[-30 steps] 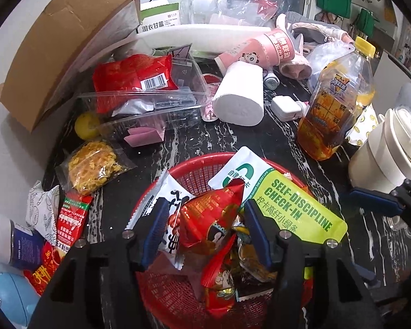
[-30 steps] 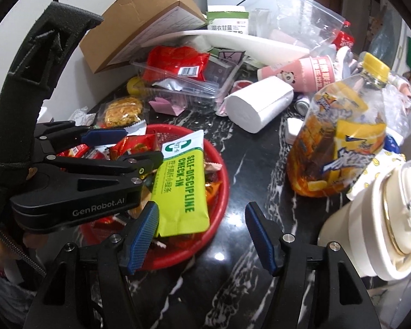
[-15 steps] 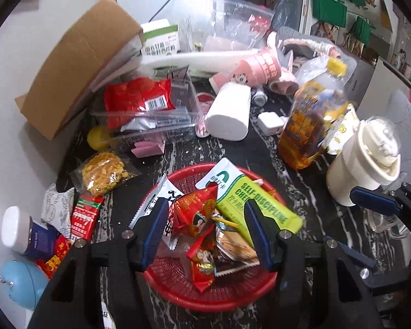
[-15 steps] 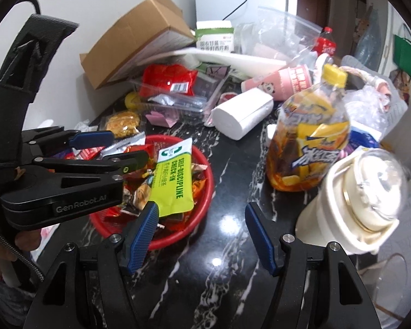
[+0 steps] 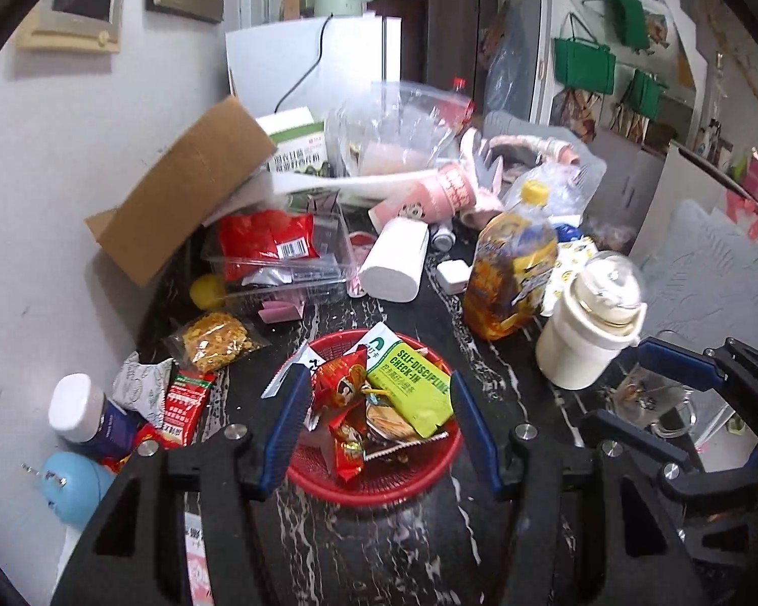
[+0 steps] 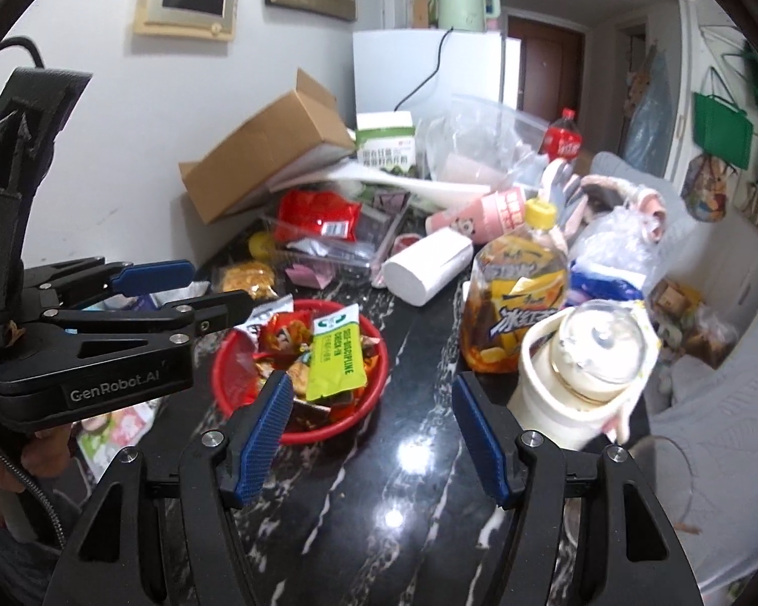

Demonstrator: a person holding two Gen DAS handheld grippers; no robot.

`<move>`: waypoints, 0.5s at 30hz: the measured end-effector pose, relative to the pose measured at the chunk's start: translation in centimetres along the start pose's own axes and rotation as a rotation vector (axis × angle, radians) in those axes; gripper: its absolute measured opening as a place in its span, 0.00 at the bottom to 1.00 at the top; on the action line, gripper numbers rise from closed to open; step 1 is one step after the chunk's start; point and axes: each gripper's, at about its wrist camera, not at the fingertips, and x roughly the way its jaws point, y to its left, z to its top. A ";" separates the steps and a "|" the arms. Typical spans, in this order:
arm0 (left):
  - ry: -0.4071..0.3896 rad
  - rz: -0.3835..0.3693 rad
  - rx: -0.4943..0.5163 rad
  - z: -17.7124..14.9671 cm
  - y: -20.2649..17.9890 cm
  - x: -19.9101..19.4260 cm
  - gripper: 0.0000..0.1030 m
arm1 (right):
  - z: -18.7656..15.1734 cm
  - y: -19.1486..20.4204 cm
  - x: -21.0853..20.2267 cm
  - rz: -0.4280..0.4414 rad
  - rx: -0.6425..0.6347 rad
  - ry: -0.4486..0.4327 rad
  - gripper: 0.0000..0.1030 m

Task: Organize snacks

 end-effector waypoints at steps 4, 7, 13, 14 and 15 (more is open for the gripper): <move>-0.038 -0.004 -0.002 -1.0 -0.5 -2.8 0.54 | -0.8 0.4 -2.8 0.001 0.012 -0.049 0.66; -0.047 -0.013 0.003 -1.8 -0.8 -4.3 0.54 | -1.5 0.5 -4.5 -0.002 0.023 -0.081 0.67; -0.074 -0.009 0.016 -3.8 -1.6 -6.9 0.54 | -3.3 0.9 -6.5 -0.003 0.043 -0.109 0.68; -0.080 -0.011 0.015 -4.2 -1.7 -7.3 0.55 | -3.7 1.1 -6.8 -0.006 0.045 -0.111 0.68; -0.082 -0.015 0.014 -4.5 -1.7 -7.6 0.54 | -4.0 1.2 -7.1 -0.010 0.045 -0.112 0.68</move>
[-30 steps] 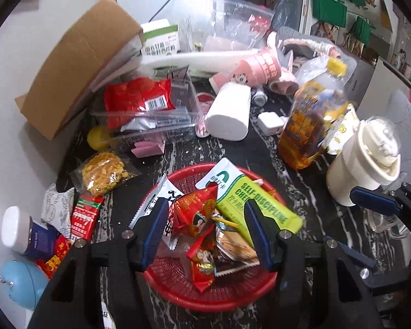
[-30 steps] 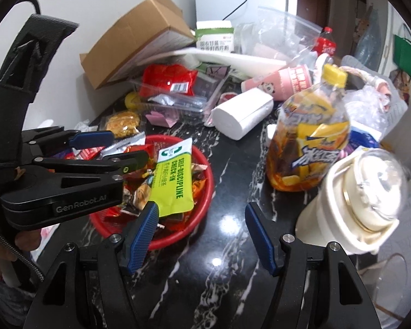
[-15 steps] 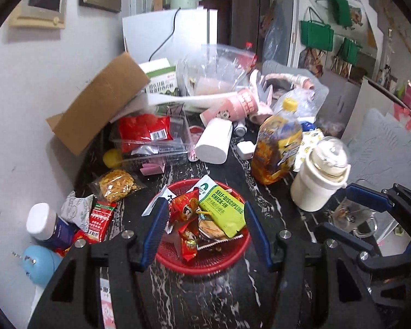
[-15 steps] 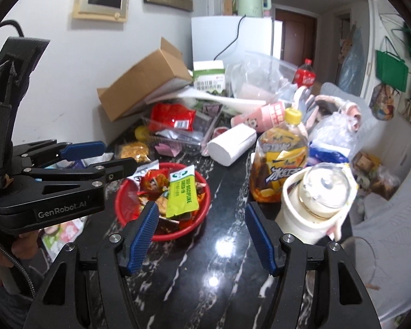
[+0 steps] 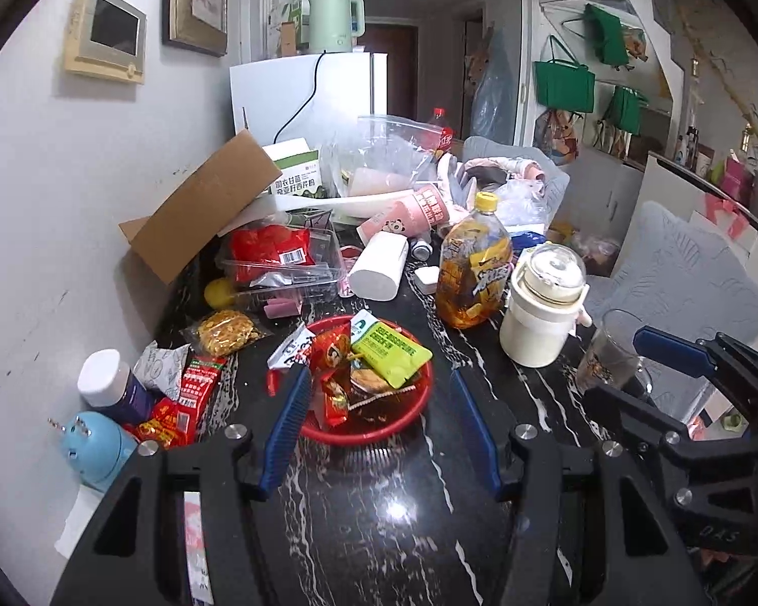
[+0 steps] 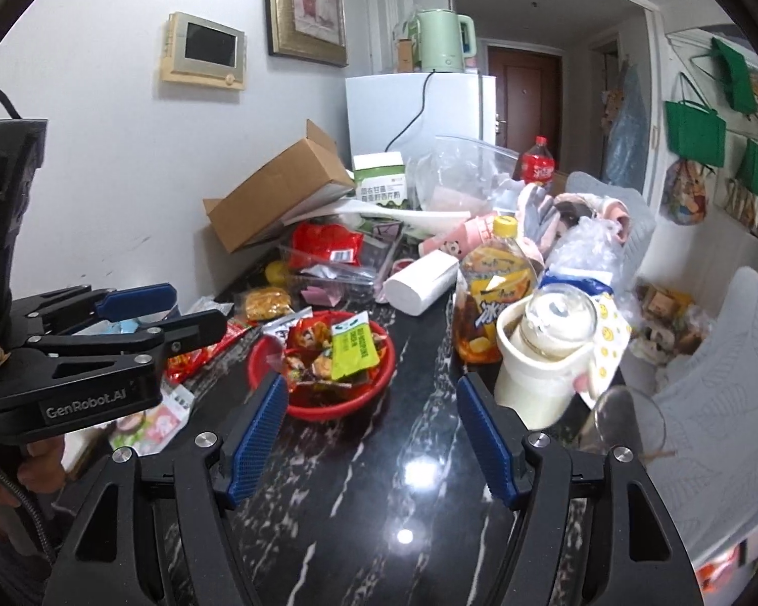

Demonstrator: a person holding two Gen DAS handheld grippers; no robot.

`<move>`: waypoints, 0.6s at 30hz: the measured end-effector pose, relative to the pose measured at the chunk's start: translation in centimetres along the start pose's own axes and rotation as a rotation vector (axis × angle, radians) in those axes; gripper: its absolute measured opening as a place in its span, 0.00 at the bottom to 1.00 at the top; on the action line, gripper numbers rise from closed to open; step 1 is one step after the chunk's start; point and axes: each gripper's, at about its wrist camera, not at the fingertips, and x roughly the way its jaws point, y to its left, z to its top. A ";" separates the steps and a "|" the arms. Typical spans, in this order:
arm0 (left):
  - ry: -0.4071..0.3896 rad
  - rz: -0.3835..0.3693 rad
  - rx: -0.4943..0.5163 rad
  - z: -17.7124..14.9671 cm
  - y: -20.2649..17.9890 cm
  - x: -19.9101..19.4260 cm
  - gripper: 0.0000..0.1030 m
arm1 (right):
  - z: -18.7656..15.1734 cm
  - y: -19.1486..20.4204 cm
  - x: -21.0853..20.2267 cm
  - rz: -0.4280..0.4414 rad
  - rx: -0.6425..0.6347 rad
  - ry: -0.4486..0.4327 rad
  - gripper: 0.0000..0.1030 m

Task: Organize snacks

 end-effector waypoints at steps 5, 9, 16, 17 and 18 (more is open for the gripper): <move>-0.004 0.004 -0.017 -1.5 0.0 -1.0 0.54 | -1.4 0.5 -1.3 -0.023 0.003 -0.010 0.70; 0.000 -0.004 -0.031 -2.7 0.1 -1.5 0.54 | -2.3 0.8 -2.0 -0.030 0.010 -0.010 0.71; 0.023 -0.002 -0.065 -4.6 0.1 -1.6 0.54 | -3.8 1.1 -2.6 -0.036 0.022 0.004 0.71; 0.027 -0.003 -0.067 -4.8 0.1 -1.7 0.54 | -3.9 1.2 -2.5 -0.036 0.024 0.008 0.71; 0.031 -0.003 -0.069 -4.9 0.1 -1.6 0.54 | -4.1 1.2 -2.4 -0.032 0.027 0.015 0.71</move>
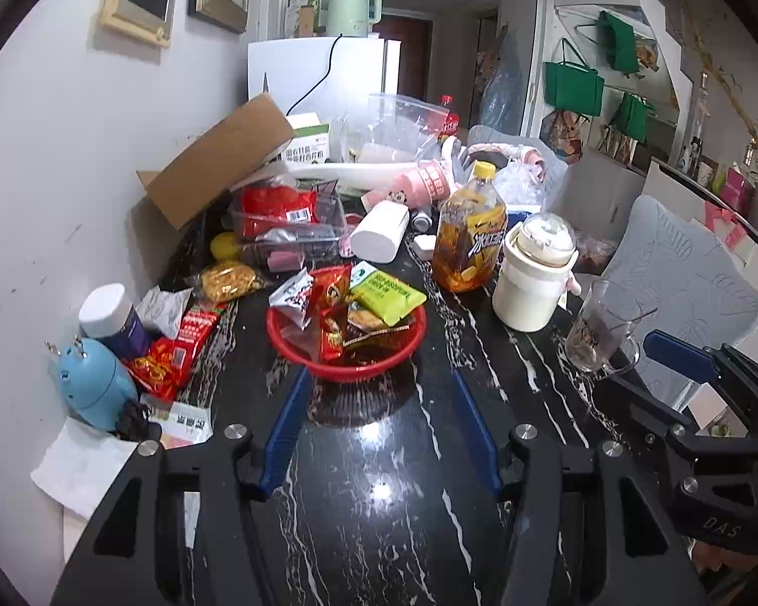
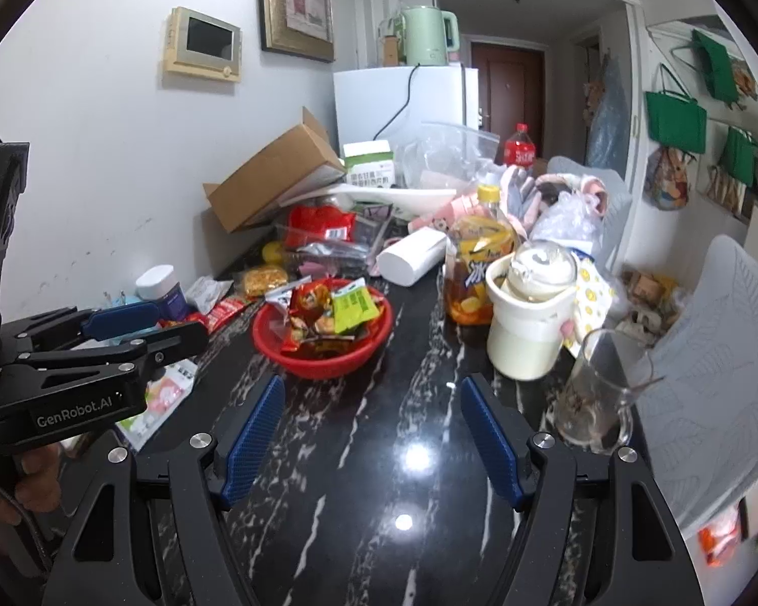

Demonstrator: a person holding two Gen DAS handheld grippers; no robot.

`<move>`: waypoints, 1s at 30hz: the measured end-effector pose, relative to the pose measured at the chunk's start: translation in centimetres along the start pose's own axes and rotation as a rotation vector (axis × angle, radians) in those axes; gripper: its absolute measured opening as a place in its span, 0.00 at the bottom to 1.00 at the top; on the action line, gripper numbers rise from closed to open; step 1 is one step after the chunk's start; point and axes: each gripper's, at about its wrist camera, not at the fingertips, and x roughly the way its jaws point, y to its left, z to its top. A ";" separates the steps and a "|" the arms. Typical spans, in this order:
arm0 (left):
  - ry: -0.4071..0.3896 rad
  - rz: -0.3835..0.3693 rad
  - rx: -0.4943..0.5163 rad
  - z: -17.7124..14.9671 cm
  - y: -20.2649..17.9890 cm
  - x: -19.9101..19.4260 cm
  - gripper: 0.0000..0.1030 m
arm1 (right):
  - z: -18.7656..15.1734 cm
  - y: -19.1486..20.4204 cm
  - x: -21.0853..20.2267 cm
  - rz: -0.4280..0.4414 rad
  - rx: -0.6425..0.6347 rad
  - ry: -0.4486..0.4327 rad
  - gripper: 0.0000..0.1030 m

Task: Organize snacks

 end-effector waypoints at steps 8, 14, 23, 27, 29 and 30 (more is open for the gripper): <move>0.010 -0.009 -0.015 -0.6 0.0 -0.1 0.54 | -0.6 0.1 0.4 0.011 0.010 0.025 0.71; 0.015 0.003 -0.018 -0.6 0.0 0.0 0.54 | -0.7 0.3 0.3 0.019 0.001 0.024 0.71; 0.021 0.009 -0.023 -0.6 0.1 0.1 0.54 | -0.7 0.4 0.4 0.029 -0.003 0.024 0.71; 0.027 0.004 -0.030 -0.6 0.2 0.2 0.54 | -0.7 0.3 0.4 0.028 -0.003 0.025 0.71; 0.029 0.005 -0.029 -0.6 0.1 0.3 0.54 | -0.7 0.3 0.4 0.029 -0.004 0.025 0.71; 0.030 0.006 -0.029 -0.7 0.1 0.3 0.54 | -0.7 0.4 0.4 0.029 -0.005 0.026 0.71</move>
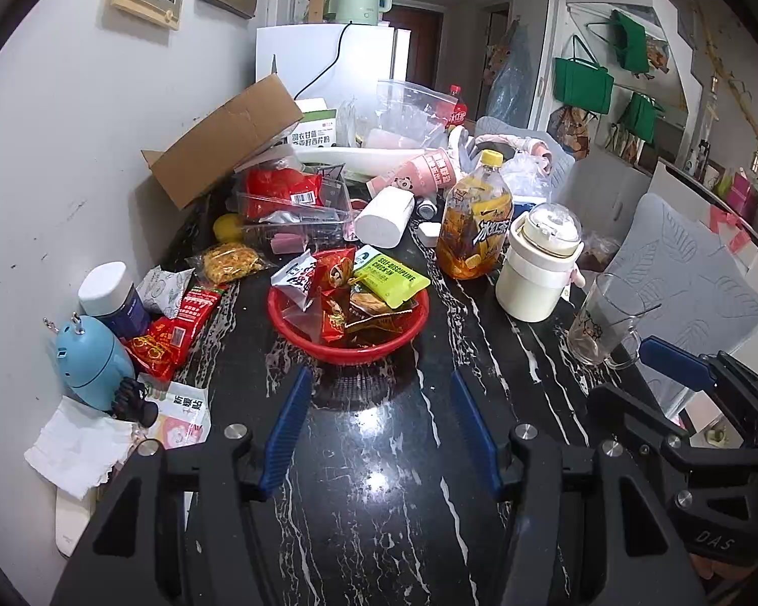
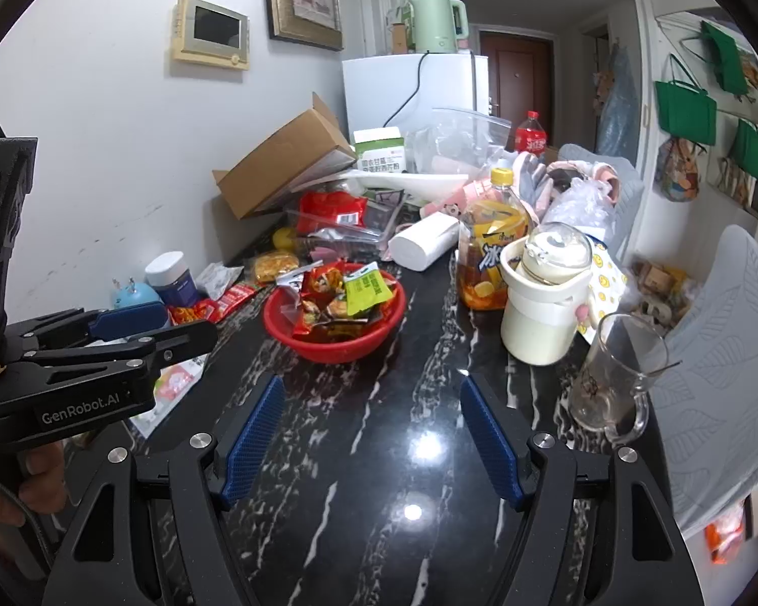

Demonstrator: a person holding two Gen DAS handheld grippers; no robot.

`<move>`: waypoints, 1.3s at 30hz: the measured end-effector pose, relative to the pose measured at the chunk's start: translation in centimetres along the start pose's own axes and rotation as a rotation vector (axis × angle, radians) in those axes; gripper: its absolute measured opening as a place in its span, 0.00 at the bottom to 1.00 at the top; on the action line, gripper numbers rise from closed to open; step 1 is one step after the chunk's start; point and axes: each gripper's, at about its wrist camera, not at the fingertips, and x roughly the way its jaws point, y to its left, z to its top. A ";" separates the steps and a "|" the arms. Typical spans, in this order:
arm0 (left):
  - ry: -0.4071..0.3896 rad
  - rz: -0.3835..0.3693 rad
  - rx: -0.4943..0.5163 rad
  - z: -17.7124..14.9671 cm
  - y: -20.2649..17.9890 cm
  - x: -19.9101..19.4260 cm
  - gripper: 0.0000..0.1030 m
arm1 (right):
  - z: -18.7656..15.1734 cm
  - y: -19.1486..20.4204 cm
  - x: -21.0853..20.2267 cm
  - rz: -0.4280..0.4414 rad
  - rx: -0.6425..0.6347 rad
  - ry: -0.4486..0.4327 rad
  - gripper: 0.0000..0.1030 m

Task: Organize snacks

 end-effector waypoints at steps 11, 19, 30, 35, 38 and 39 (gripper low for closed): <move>0.011 -0.007 -0.002 -0.1 -0.2 0.3 0.54 | -0.1 -0.2 0.2 -0.005 0.003 0.010 0.71; -0.004 0.010 0.006 0.0 -0.5 0.1 0.54 | -0.1 -0.4 0.3 -0.011 0.002 0.009 0.71; -0.009 0.032 0.017 0.2 -1.0 -0.3 0.54 | -0.3 -0.6 0.2 -0.017 0.003 0.011 0.71; -0.009 0.036 0.020 0.3 -1.0 -0.4 0.54 | -0.3 -0.8 0.0 -0.024 0.008 0.005 0.71; -0.011 0.036 0.021 0.3 -1.1 -0.5 0.54 | -0.3 -0.8 -0.1 -0.028 0.012 0.002 0.71; -0.012 0.036 0.024 0.2 -1.1 -0.6 0.54 | -0.3 -0.8 -0.1 -0.028 0.012 0.002 0.71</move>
